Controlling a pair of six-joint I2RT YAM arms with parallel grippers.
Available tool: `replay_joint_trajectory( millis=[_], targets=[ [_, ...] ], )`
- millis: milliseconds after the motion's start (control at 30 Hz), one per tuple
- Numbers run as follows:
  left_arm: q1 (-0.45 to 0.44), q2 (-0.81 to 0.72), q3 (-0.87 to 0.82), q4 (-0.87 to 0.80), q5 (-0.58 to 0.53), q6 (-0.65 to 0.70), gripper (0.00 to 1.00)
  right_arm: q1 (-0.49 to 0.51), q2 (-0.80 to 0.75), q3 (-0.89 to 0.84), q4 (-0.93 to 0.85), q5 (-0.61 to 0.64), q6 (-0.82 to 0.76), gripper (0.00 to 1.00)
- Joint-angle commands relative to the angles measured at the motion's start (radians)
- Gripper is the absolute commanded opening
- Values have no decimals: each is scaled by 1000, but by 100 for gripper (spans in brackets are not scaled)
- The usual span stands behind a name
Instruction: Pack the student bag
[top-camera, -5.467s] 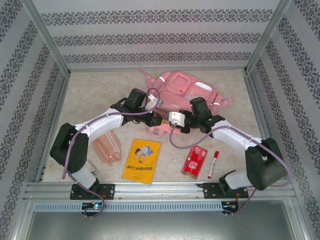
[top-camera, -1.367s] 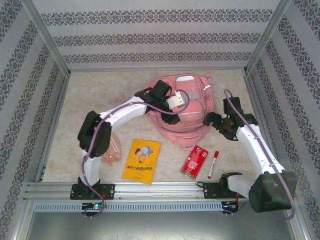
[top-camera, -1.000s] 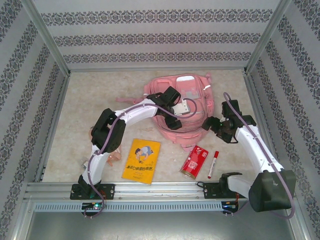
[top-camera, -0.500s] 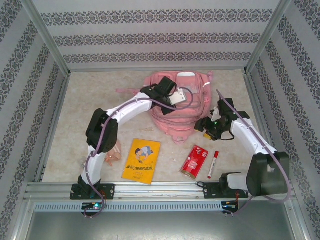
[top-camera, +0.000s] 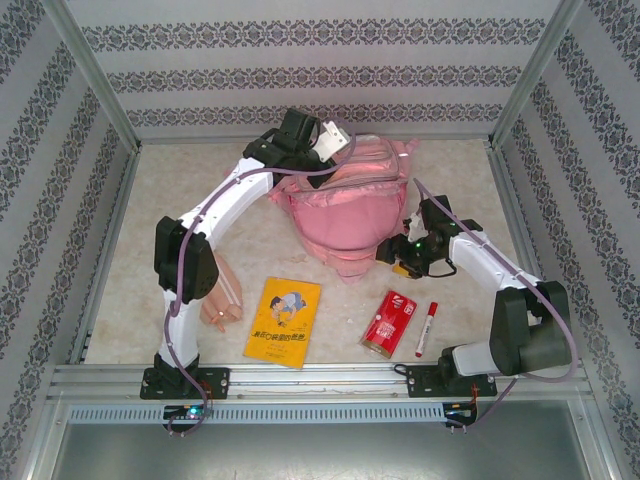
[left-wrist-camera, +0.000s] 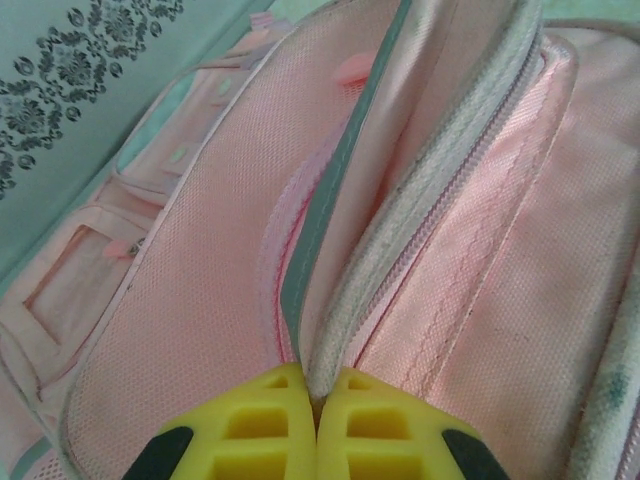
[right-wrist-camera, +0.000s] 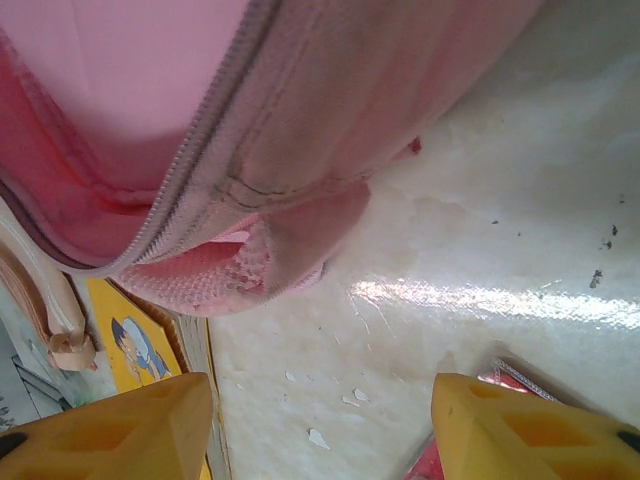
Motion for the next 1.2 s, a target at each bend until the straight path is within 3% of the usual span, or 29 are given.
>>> replay_joint_trajectory(
  millis=[0,267,567,633,733,900,1000,1167],
  targets=[
    [8,-4,47,26,31,-38,0,18,-18,-8,16,-11,-29,62],
    [31,37,-18,5,-13,-75,0,137,-84,-24,73,-20,-70,63],
    [70,49,-115,16,-105,-194,11,346,-45,-35,112,41,-80,63],
    [80,46,-124,13,-125,-224,17,369,-19,-38,116,69,-90,63],
    [89,28,-138,2,-106,-266,38,397,17,-37,115,124,-115,64],
    [102,-74,-221,-10,-16,-405,50,414,113,-11,144,176,-107,63],
    [124,-180,-341,1,54,-511,54,416,188,31,196,191,-92,60],
    [131,-393,-590,-42,62,-658,57,416,311,145,260,193,-84,52]
  ],
)
